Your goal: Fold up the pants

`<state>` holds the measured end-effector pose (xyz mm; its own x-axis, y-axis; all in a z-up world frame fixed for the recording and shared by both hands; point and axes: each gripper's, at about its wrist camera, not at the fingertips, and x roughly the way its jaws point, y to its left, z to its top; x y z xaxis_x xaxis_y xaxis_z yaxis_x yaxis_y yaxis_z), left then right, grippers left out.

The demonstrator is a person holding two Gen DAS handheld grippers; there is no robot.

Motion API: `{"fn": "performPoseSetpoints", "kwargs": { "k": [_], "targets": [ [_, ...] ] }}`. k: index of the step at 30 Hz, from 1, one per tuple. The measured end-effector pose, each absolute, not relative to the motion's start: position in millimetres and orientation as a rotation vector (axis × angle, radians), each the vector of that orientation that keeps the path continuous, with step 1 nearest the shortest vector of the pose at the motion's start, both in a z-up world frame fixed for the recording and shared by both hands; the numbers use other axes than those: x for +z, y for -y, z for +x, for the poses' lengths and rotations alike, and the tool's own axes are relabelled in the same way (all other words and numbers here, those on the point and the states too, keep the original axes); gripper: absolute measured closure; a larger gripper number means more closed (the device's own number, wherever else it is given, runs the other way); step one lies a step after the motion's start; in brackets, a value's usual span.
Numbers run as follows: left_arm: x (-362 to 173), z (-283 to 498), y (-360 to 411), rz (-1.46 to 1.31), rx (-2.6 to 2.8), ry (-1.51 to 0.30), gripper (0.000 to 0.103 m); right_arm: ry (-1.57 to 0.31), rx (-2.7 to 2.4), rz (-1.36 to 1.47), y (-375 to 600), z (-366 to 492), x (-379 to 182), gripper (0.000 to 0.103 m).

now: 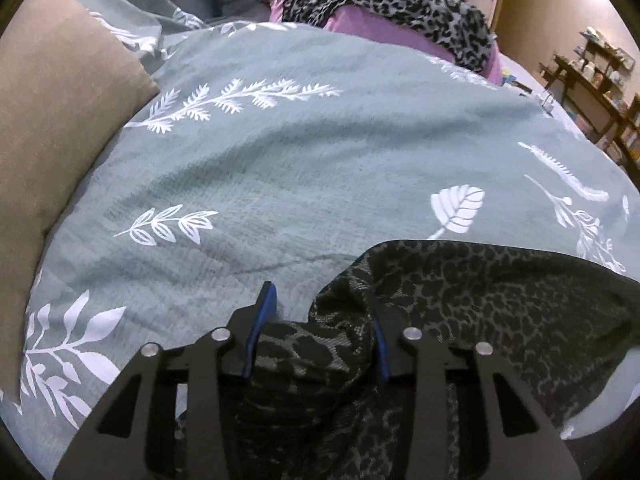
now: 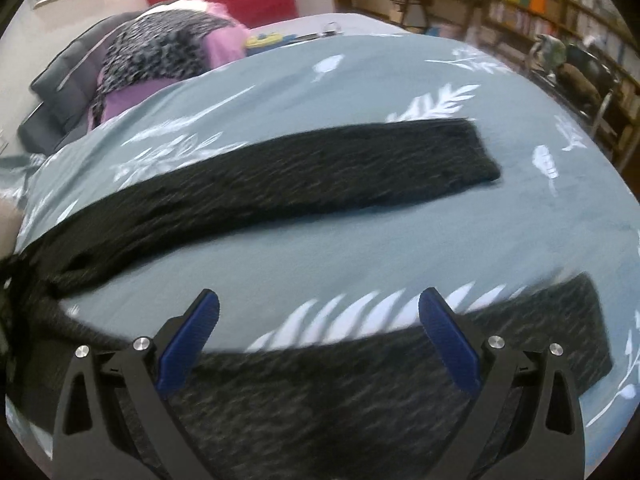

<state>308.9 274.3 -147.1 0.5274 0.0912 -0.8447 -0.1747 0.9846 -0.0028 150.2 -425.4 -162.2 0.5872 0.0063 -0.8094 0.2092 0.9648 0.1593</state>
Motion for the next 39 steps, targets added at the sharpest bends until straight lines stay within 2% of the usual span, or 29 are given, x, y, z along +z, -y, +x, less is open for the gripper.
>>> {"fn": "performPoseSetpoints", "kwargs": {
  "k": [8, 15, 18, 22, 24, 27, 31, 32, 34, 36, 37, 39],
  "targets": [
    [-119, 292, -268, -0.069, 0.139, -0.945, 0.064, -0.935, -0.224, 0.367, 510, 195, -170, 0.002],
    [-110, 286, -264, -0.061, 0.15, -0.95, 0.064, -0.924, -0.265, 0.334, 560, 251, -183, 0.003],
    [-105, 285, -260, -0.041, 0.155, -0.951, 0.064, -0.935, -0.282, 0.343, 584, 277, -189, 0.01],
    [-102, 283, -257, -0.027, 0.161, -0.955, 0.064, -0.962, -0.303, 0.341, 610, 308, -204, 0.013],
    [-102, 283, -255, -0.021, 0.164, -0.957, 0.064, -0.977, -0.304, 0.339, 616, 319, -211, 0.02],
    [-103, 283, -255, -0.016, 0.169, -0.964, 0.064, -1.002, -0.275, 0.325, 620, 336, -222, 0.025],
    [-104, 285, -256, -0.019, 0.177, -0.974, 0.064, -1.007, -0.222, 0.353, 621, 349, -232, 0.025],
    [-104, 285, -255, -0.014, 0.177, -0.975, 0.064, -1.005, -0.211, 0.347, 622, 351, -232, 0.028],
    [-104, 286, -254, -0.006, 0.179, -0.979, 0.064, -1.01, -0.193, 0.334, 621, 354, -232, 0.047],
    [-104, 287, -254, -0.007, 0.18, -0.981, 0.064, -1.015, -0.163, 0.342, 620, 352, -229, 0.078],
    [-103, 287, -254, -0.01, 0.18, -0.98, 0.064, -1.017, -0.154, 0.338, 618, 351, -226, 0.082],
    [-102, 286, -255, -0.014, 0.179, -0.977, 0.064, -1.003, -0.156, 0.274, 610, 344, -217, 0.084]
  ]
}}
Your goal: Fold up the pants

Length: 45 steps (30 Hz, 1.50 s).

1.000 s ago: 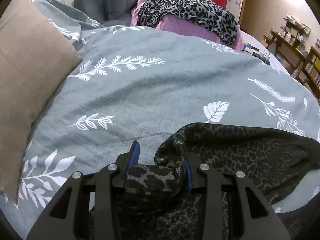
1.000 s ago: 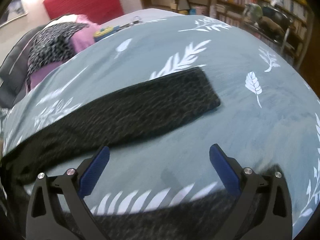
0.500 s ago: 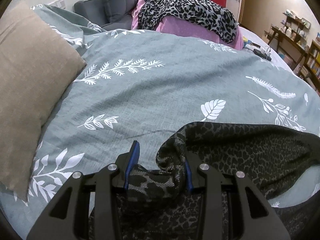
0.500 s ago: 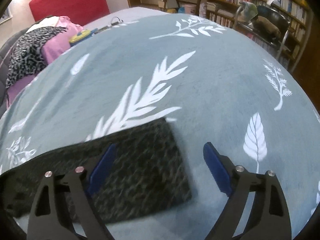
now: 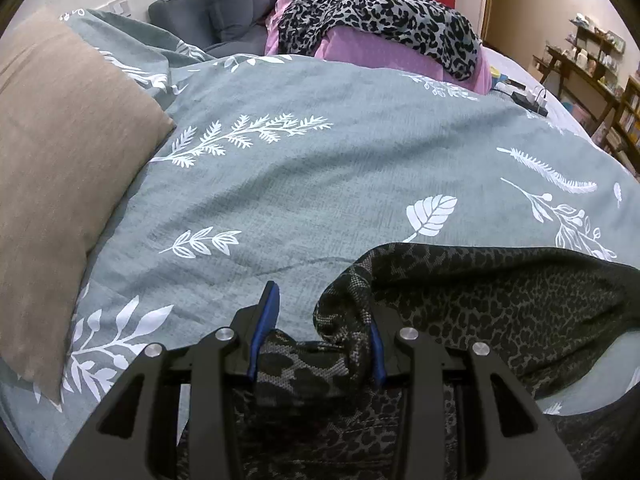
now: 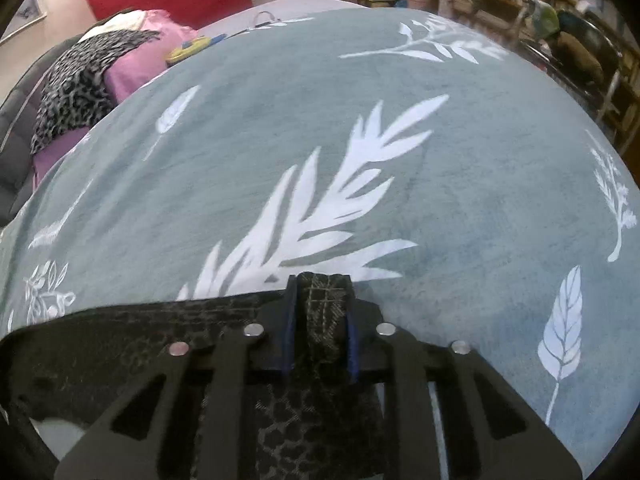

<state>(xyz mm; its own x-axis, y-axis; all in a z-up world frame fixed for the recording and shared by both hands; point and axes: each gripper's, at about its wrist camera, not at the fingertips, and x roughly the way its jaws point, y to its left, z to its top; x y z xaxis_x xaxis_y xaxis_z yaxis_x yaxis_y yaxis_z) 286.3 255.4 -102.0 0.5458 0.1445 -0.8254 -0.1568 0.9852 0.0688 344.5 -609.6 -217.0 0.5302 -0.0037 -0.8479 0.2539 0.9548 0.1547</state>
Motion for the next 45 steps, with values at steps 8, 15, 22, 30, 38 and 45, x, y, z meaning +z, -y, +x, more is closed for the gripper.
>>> {"fn": "performPoseSetpoints", "kwargs": {
  "k": [8, 15, 22, 30, 38, 45],
  "targets": [
    [-86, 264, -267, -0.061, 0.154, -0.928, 0.064, -0.823, -0.17, 0.256, 611, 287, -163, 0.085],
    [-61, 202, -279, -0.094, 0.091, -0.84, 0.064, -0.722, -0.19, 0.287, 609, 207, -138, 0.085],
    [-63, 121, -288, -0.084, 0.042, -0.821, 0.067, -0.657, -0.229, 0.357, 611, 106, -137, 0.085],
    [-83, 38, -302, -0.011, 0.089, -0.849, 0.07, -0.681, -0.262, 0.391, 597, 4, -165, 0.083],
    [-96, 2, -356, -0.281, 0.178, -0.862, 0.065, -0.66, -0.406, 0.528, 616, -46, -166, 0.065],
    [-105, 10, -344, -0.525, 0.079, -0.899, 0.022, -0.643, -0.252, 0.695, 594, -55, -155, 0.036]
  ]
}}
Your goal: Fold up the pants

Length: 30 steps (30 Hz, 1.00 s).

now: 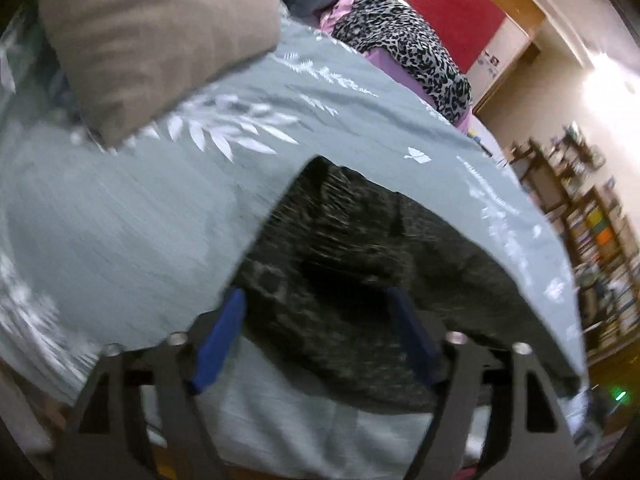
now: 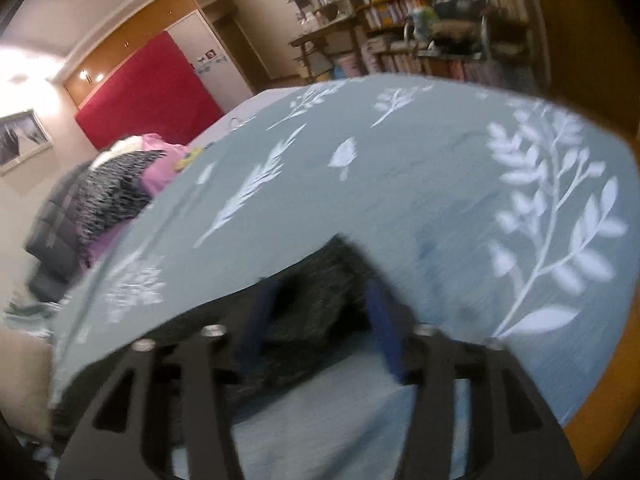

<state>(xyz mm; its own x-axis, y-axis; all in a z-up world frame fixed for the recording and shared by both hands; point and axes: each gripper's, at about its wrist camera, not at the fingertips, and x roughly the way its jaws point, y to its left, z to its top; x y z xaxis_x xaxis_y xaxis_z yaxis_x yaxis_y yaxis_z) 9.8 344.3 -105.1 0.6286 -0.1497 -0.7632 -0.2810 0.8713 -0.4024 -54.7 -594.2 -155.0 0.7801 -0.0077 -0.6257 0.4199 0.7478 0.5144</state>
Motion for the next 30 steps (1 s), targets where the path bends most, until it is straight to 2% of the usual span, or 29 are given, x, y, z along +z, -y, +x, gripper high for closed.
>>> {"fn": "performPoseSetpoints", "kwargs": {
  "k": [3, 17, 20, 30],
  "targets": [
    [-104, 13, -338, -0.604, 0.059, -0.884, 0.017, -0.649, -0.197, 0.777, 586, -51, -157, 0.036],
    [-72, 17, -302, -0.63, -0.006, -0.854, 0.016, -0.669, -0.184, 0.863, 577, -48, -153, 0.035],
    [-65, 19, -293, -0.603, -0.043, -0.844, 0.01, -0.681, -0.211, 0.892, 582, -46, -156, 0.035],
    [-130, 50, -304, -0.845, 0.009, -0.943, 0.008, -0.662, -0.186, 1.071, 585, -45, -167, 0.034]
  ]
}}
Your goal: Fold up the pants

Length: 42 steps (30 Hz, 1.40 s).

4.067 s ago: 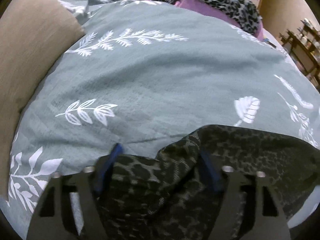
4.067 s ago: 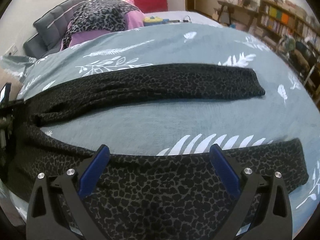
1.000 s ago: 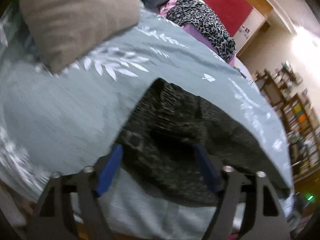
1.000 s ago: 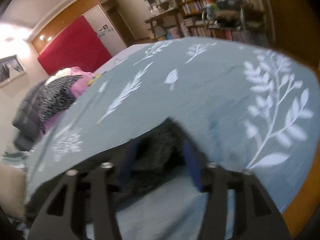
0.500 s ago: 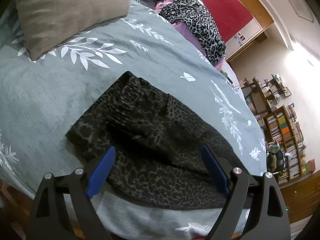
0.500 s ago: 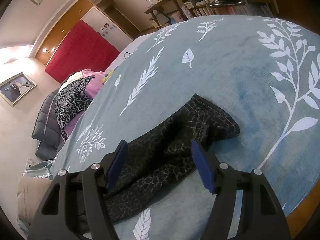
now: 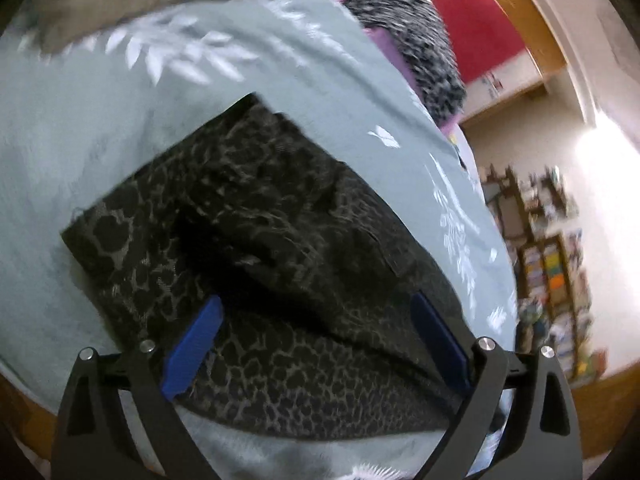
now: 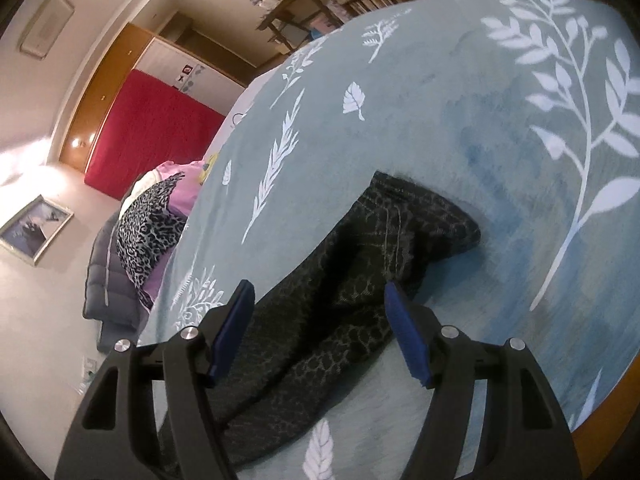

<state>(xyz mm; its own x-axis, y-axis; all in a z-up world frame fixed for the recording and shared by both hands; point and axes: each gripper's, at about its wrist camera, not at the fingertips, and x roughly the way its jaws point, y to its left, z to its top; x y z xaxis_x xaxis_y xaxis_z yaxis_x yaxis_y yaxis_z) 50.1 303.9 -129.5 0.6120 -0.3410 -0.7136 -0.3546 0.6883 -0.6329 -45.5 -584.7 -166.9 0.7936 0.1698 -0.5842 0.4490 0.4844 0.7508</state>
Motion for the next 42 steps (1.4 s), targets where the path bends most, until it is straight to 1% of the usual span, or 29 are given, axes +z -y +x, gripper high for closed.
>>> {"fn": "performPoseSetpoints", "kwargs": {
  "k": [4, 11, 14, 15, 16, 17, 18, 19, 20, 22, 26, 28, 30, 32, 34, 37, 38, 40, 42],
  "targets": [
    [-136, 55, -313, -0.953, 0.018, -0.901, 0.005, -0.666, -0.143, 1.1, 578, -36, -168, 0.034],
    [-142, 78, -306, -0.92, 0.068, -0.934, 0.005, -0.693, -0.156, 1.177, 578, -1, -177, 0.034],
    [-145, 85, -305, -0.906, 0.085, -0.947, 0.01, -0.738, -0.218, 1.152, 579, 15, -186, 0.034],
    [-147, 86, -307, -0.914, 0.092, -0.947, 0.022, -0.75, -0.231, 1.146, 580, 20, -189, 0.041],
    [-149, 87, -310, -0.928, 0.098, -0.951, 0.04, -0.768, -0.248, 1.14, 581, 24, -193, 0.046],
    [-153, 89, -312, -0.948, 0.1, -0.957, 0.052, -0.777, -0.256, 1.135, 581, 26, -195, 0.058],
    [-156, 90, -316, -0.979, 0.09, -0.96, 0.075, -0.787, -0.271, 1.124, 582, 29, -197, 0.075],
    [-162, 89, -322, -1.031, 0.069, -0.961, 0.086, -0.797, -0.288, 1.109, 583, 30, -198, 0.085],
    [-163, 88, -325, -1.053, 0.065, -0.959, 0.088, -0.798, -0.295, 1.087, 584, 31, -195, 0.098],
    [-157, 87, -329, -1.06, 0.058, -0.942, 0.093, -0.764, -0.274, 1.033, 582, 32, -182, 0.098],
    [-119, 83, -330, -0.985, -0.004, -0.881, 0.095, -0.647, -0.222, 0.782, 568, 42, -127, 0.099],
    [-95, 80, -328, -0.929, -0.024, -0.863, 0.095, -0.566, -0.165, 0.722, 563, 42, -103, 0.099],
    [-76, 75, -327, -0.884, -0.029, -0.845, 0.095, -0.532, -0.151, 0.711, 565, 38, -96, 0.099],
    [-66, 63, -331, -0.856, -0.028, -0.838, 0.095, -0.544, -0.169, 0.733, 575, 29, -107, 0.099],
    [-71, 48, -337, -0.842, -0.002, -0.864, 0.095, -0.597, -0.189, 0.76, 584, 21, -131, 0.099],
    [-96, 35, -339, -0.816, 0.038, -0.954, 0.095, -0.732, -0.22, 0.777, 590, 3, -187, 0.098],
    [-109, 33, -337, -0.805, 0.055, -1.001, 0.095, -0.754, -0.225, 0.783, 591, -4, -198, 0.099],
    [-129, 30, -333, -0.74, 0.085, -1.07, 0.095, -0.767, -0.223, 0.827, 596, -15, -214, 0.098],
    [-141, 28, -330, -0.672, 0.103, -1.104, 0.091, -0.752, -0.213, 0.863, 600, -21, -218, 0.098]
  ]
}}
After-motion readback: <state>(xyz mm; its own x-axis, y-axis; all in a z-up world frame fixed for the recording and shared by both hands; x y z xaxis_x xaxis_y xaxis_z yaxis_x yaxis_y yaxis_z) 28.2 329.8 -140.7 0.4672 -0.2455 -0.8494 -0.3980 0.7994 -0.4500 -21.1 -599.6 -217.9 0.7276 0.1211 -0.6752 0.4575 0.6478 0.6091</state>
